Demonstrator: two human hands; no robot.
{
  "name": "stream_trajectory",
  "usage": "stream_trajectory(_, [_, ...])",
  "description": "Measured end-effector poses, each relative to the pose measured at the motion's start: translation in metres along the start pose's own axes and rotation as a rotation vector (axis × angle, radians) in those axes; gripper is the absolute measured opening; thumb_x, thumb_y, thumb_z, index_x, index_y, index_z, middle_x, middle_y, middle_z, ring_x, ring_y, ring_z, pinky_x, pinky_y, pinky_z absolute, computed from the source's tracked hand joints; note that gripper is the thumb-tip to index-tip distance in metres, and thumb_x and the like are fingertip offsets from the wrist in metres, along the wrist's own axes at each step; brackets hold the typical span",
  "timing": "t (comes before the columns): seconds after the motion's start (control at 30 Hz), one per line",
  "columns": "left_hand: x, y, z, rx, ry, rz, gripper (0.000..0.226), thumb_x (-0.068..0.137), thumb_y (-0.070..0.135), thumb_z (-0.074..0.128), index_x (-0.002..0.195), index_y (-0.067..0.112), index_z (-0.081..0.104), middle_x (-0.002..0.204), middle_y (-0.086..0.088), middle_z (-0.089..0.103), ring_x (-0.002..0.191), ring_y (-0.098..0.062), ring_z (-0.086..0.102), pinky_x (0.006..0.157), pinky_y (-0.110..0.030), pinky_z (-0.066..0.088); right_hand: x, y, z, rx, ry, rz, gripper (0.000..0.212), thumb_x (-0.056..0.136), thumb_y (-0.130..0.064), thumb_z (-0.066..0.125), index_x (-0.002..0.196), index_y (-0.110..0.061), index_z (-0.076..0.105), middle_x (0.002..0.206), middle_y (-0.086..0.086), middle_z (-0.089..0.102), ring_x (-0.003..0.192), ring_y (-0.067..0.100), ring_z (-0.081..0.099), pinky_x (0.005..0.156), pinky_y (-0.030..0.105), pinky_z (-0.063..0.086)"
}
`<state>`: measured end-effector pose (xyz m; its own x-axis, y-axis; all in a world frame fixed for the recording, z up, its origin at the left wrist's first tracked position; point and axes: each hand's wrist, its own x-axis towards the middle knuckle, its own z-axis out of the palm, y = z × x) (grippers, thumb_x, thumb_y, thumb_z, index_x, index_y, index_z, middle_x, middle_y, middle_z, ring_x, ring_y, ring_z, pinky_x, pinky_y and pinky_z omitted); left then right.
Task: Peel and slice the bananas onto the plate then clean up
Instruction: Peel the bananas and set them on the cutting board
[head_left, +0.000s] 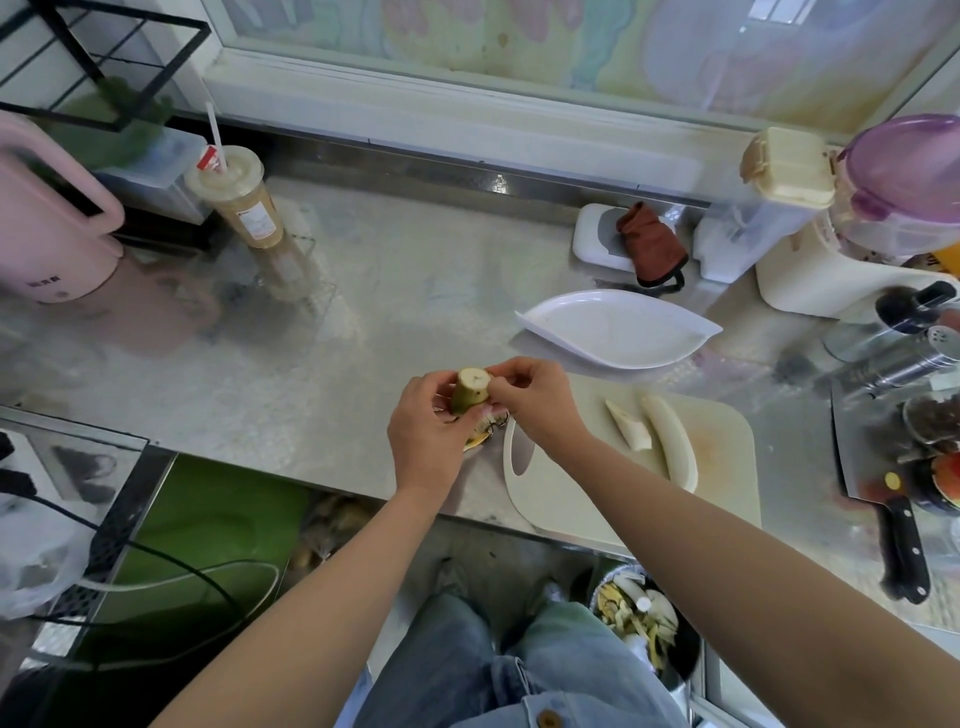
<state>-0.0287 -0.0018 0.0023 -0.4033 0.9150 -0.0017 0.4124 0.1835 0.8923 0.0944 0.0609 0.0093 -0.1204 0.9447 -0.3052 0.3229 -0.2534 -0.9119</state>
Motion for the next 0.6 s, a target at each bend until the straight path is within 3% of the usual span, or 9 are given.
stream_trajectory(0.07, [0.002, -0.002, -0.001, 0.015, -0.007, 0.002, 0.041, 0.069, 0.033, 0.085, 0.103, 0.027, 0.063, 0.098, 0.011, 0.062, 0.082, 0.0, 0.06, 0.07, -0.013, 0.05, 0.001, 0.002, -0.001, 0.033, -0.033, 0.031, 0.02, 0.069, -0.015, 0.063, 0.085, -0.014, 0.075, 0.075, 0.009, 0.073, 0.076, 0.03, 0.07, 0.076, 0.044, 0.059])
stream_trajectory(0.23, [0.002, -0.006, -0.003, -0.005, -0.061, -0.04, 0.038, 0.07, 0.031, 0.085, 0.101, 0.03, 0.061, 0.097, 0.013, 0.063, 0.082, 0.007, 0.059, 0.068, -0.01, 0.051, 0.003, -0.002, -0.005, 0.01, -0.105, 0.067, 0.015, 0.076, -0.002, 0.062, 0.086, -0.006, 0.073, 0.076, 0.011, 0.072, 0.07, 0.026, 0.071, 0.075, 0.04, 0.06])
stream_trajectory(0.43, [0.006, -0.008, 0.0, -0.115, -0.115, -0.09, 0.034, 0.077, 0.023, 0.08, 0.105, 0.027, 0.062, 0.1, 0.009, 0.066, 0.086, -0.001, 0.062, 0.074, -0.019, 0.055, 0.007, -0.005, -0.014, 0.128, -0.146, 0.118, 0.014, 0.081, -0.002, 0.065, 0.093, -0.001, 0.072, 0.08, 0.015, 0.072, 0.072, 0.024, 0.071, 0.071, 0.031, 0.059])
stream_trajectory(0.6, [0.008, -0.015, 0.004, -0.253, -0.098, -0.16, 0.032, 0.081, 0.019, 0.077, 0.109, 0.019, 0.062, 0.104, 0.004, 0.067, 0.093, -0.013, 0.065, 0.077, -0.021, 0.055, 0.009, -0.007, -0.01, 0.04, -0.159, 0.083, 0.008, 0.082, -0.005, 0.068, 0.089, -0.006, 0.072, 0.07, 0.008, 0.069, 0.063, 0.017, 0.065, 0.071, 0.031, 0.058])
